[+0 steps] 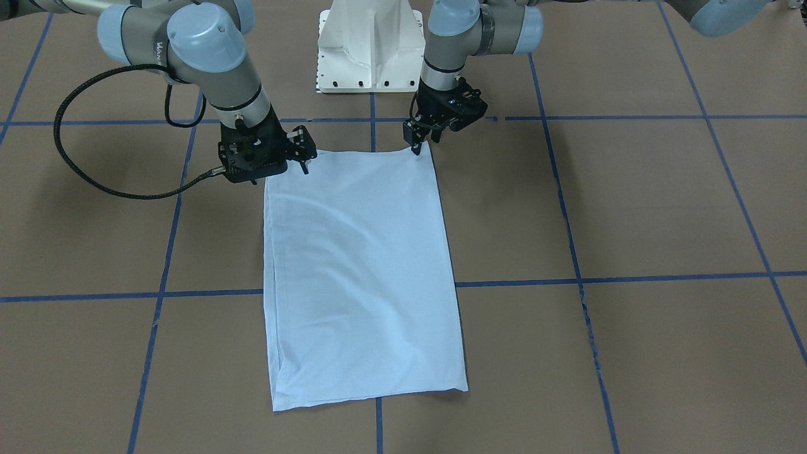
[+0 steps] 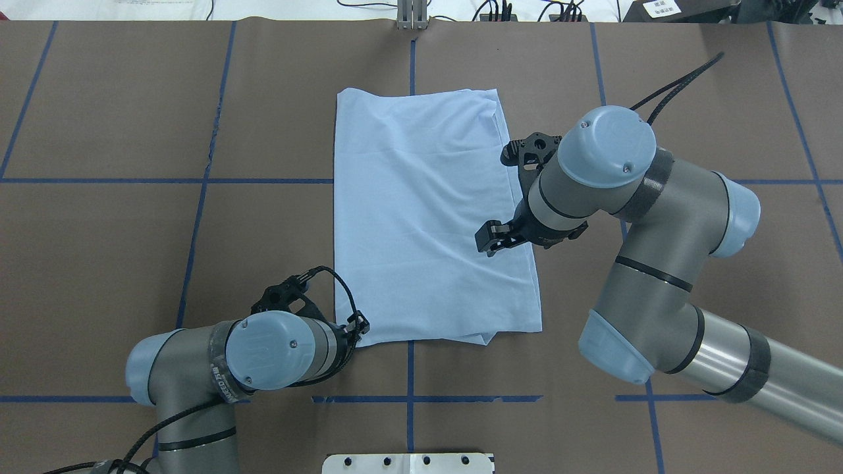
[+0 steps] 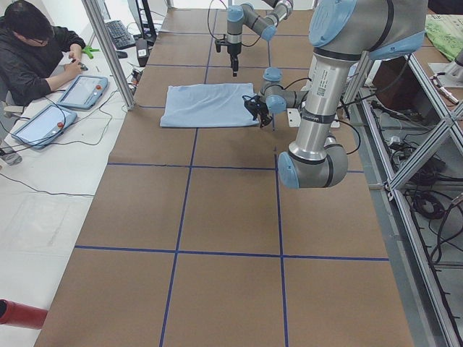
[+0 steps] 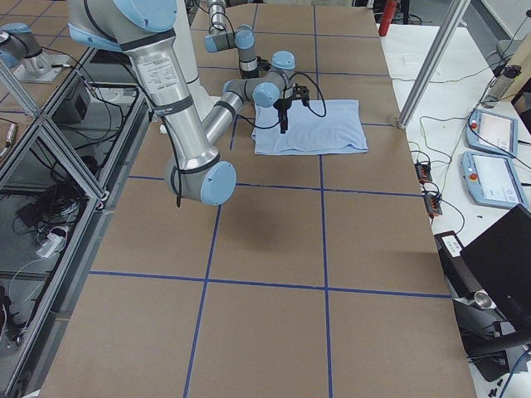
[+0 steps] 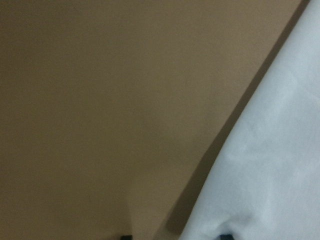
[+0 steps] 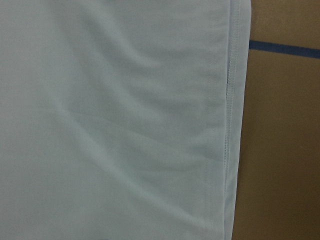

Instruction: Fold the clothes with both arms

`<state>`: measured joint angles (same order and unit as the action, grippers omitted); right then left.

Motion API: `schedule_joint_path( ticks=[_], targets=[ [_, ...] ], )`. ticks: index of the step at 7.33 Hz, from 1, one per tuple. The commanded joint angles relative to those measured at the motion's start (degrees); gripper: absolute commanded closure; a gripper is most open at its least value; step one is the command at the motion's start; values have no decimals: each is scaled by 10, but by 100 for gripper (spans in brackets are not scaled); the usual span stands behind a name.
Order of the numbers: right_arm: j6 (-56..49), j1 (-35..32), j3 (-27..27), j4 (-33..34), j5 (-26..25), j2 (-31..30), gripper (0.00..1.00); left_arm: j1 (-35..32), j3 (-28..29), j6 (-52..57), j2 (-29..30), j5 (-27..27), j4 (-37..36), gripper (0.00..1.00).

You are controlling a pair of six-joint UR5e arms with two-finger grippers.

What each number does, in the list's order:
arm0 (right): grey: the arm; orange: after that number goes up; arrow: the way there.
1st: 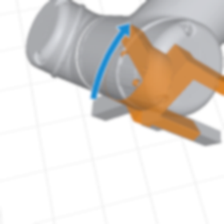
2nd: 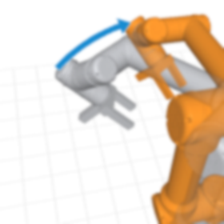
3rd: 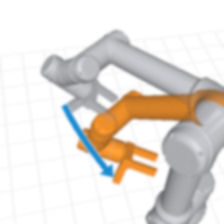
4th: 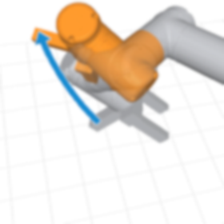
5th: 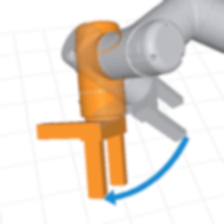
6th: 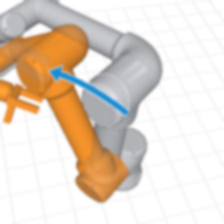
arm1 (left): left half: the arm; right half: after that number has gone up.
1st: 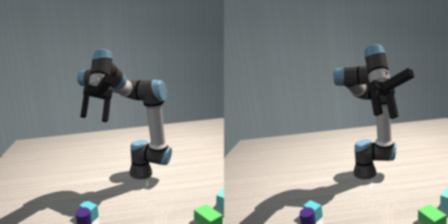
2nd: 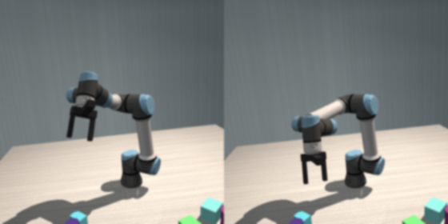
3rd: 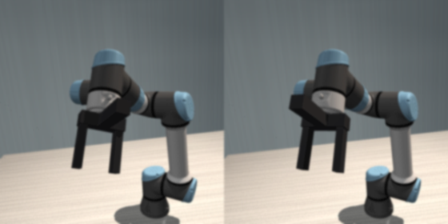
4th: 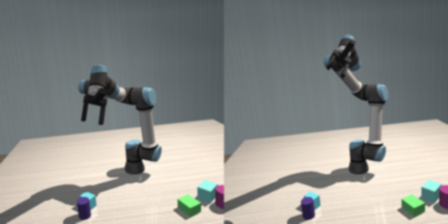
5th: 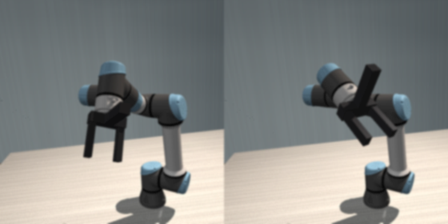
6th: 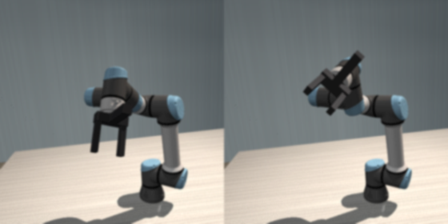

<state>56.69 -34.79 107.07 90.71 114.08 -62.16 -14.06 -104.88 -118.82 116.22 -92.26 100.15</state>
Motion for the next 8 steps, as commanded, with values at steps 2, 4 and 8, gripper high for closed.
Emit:
schedule_joint_path(
  ticks=[2,4,8],
  targets=[
    [0,0,-1,0,0,-2,0,-1,5,7,4,7,1,43],
    [0,0,-1,-3,-1,-4,0,-1,5,9,4,8,2,47],
    [0,0,0,-3,-1,-9,0,-4,12,9,5,8,9,88]
  ],
)
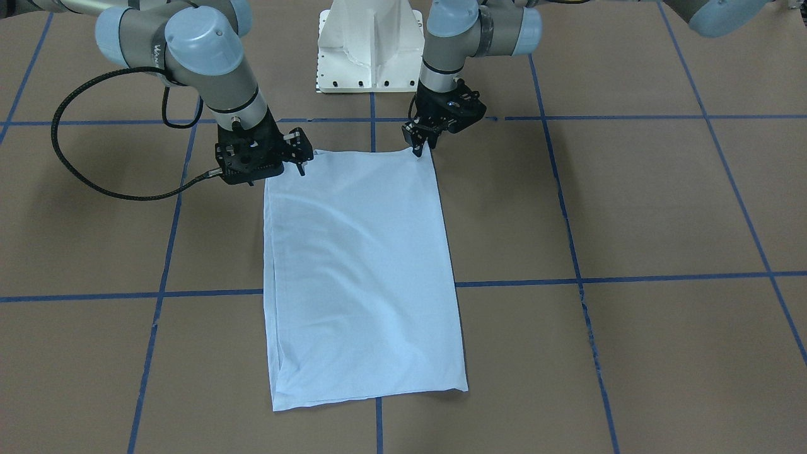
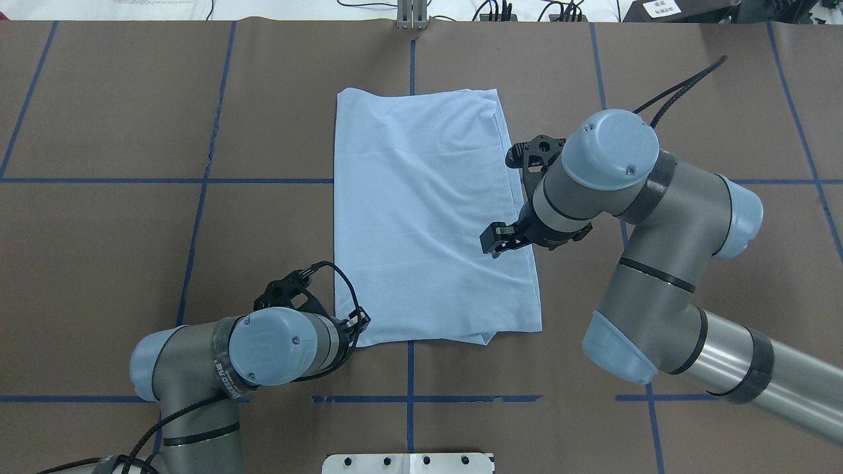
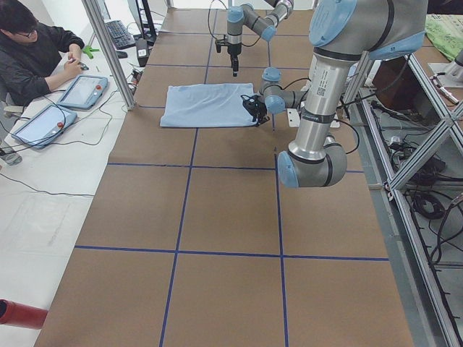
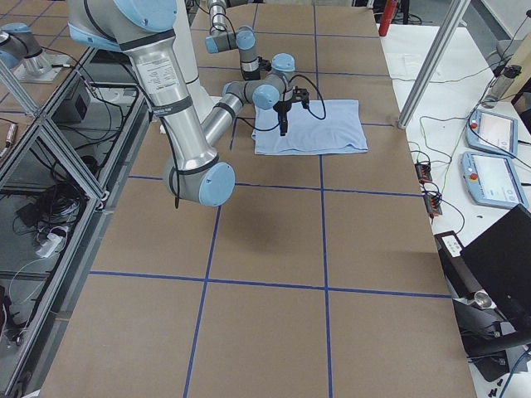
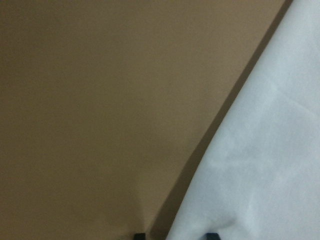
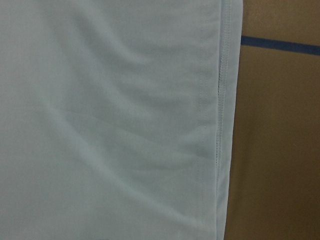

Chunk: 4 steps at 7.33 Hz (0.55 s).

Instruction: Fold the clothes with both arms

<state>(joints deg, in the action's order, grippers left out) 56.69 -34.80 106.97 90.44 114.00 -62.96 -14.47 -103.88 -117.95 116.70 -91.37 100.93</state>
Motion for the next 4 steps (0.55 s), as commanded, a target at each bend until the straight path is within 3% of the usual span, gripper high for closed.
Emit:
schedule_joint_path(
  ticks=[1,4],
  targets=[
    [0,0,1,0,-1,-2,0,0,2,18,3,0,1,100],
    [30,2,3,-1,-1,-6,0,-2,-9,76,0,-7,-5,100]
  ],
)
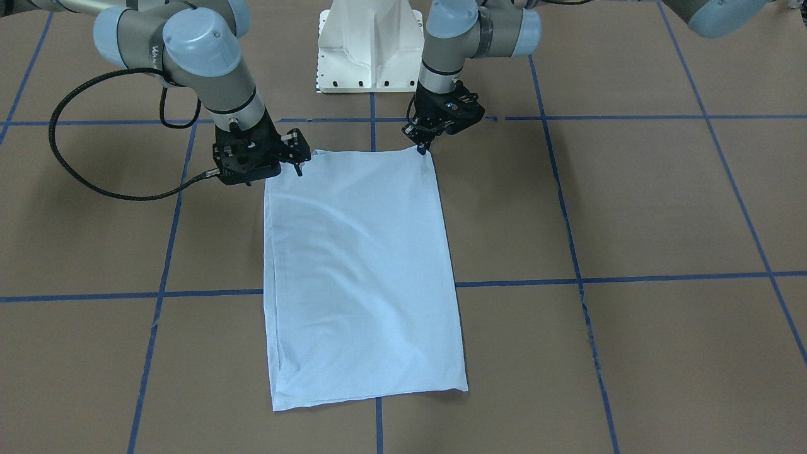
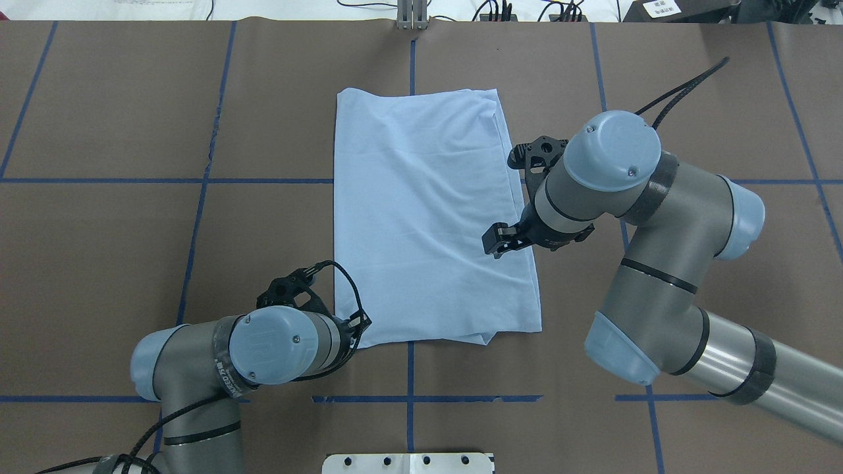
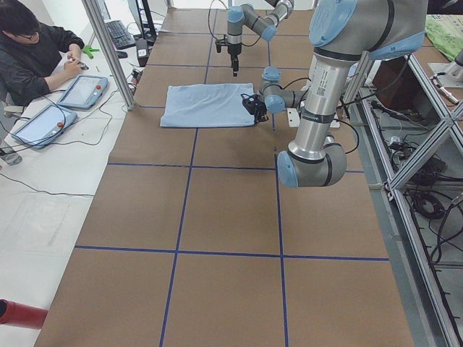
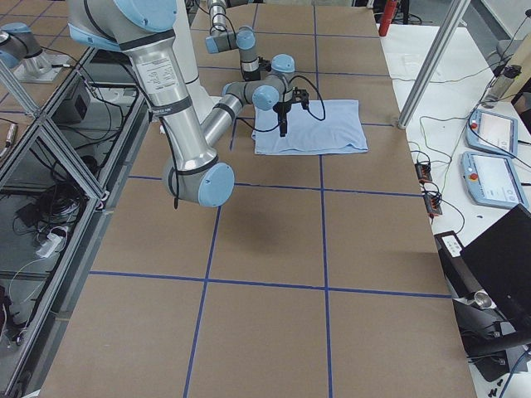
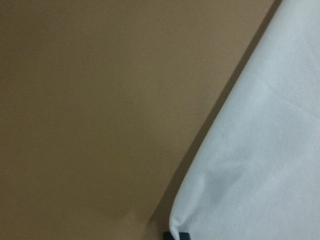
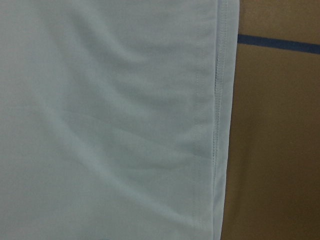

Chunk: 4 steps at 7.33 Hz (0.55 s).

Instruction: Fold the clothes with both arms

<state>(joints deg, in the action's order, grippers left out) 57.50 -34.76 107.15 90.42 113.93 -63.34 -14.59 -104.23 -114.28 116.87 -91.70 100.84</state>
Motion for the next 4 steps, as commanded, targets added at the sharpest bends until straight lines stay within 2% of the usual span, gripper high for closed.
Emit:
schedule_joint_path(
  ticks=[1,3,4],
  targets=[
    [63,7,3,-1,-2,-1,0,-2,-18,84,-8,-4,-5,100],
    [221,37,5,-8,-3,3,0,-3,-21,119,-9,-5,-6,100],
    [294,62,19,-9,-19,1,0,-4,-21,134,-9,-6,-5,100]
  ],
)
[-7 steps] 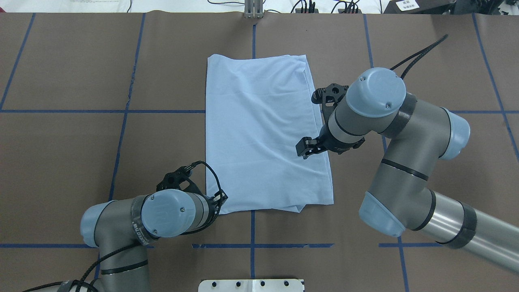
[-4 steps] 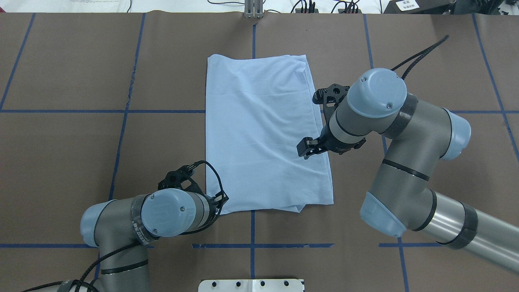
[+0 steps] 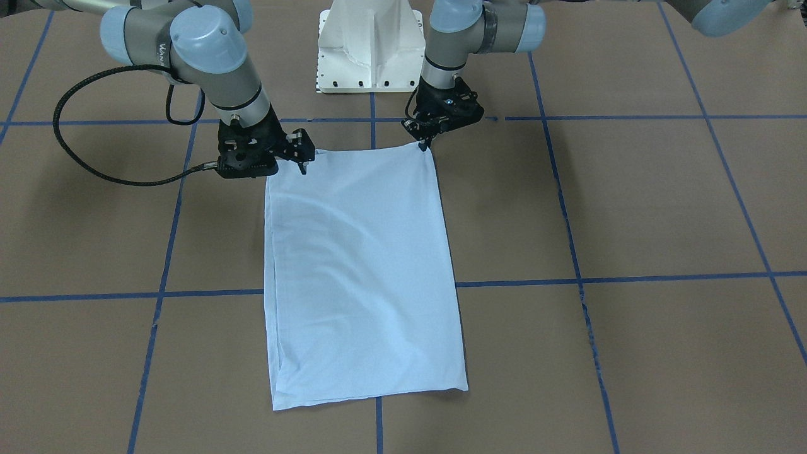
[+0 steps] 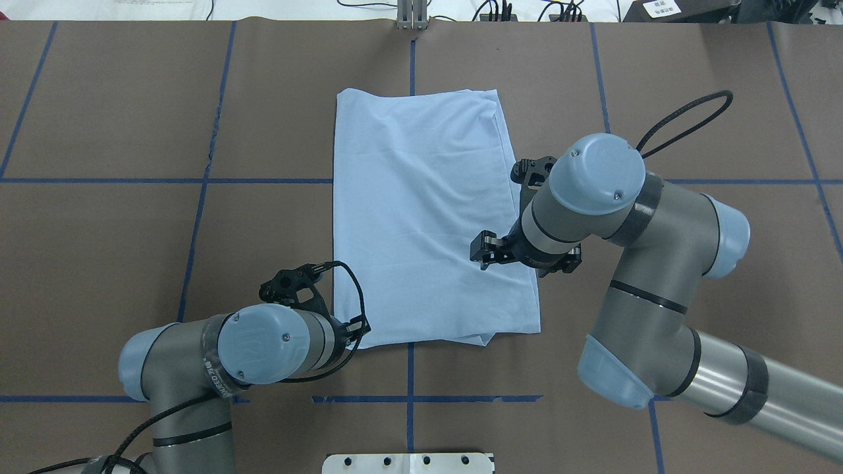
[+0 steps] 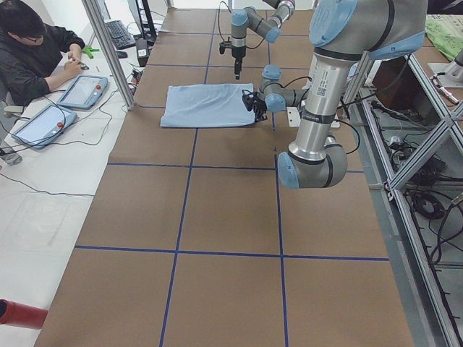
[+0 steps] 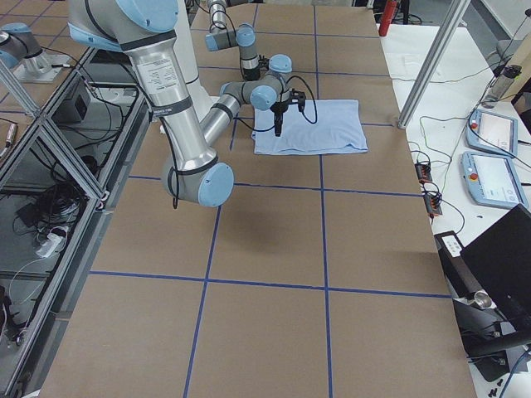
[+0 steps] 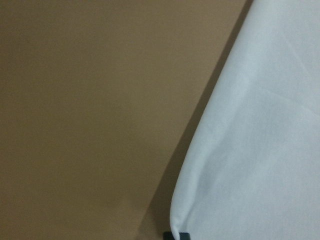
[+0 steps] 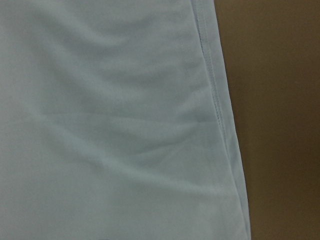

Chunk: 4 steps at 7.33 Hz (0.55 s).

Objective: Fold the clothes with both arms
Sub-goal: 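Move the right gripper to the other near corner and grasp both corners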

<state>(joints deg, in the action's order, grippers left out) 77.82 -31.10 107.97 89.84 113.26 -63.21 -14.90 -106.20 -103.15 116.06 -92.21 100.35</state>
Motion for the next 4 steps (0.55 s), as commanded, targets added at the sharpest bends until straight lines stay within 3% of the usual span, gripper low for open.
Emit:
schedule_joint_path(
  ticks=[1,3,4],
  targets=[
    [154,61,21,-3,-54,-2,0,-2,-1,25,0,0,0,100],
    [237,120,15,0,-124,-4,0,-2,0,28,0,-1,2,100],
    [261,130,-1,1,-136,-2,0,-1,4,28,0,0,5,100]
  ],
)
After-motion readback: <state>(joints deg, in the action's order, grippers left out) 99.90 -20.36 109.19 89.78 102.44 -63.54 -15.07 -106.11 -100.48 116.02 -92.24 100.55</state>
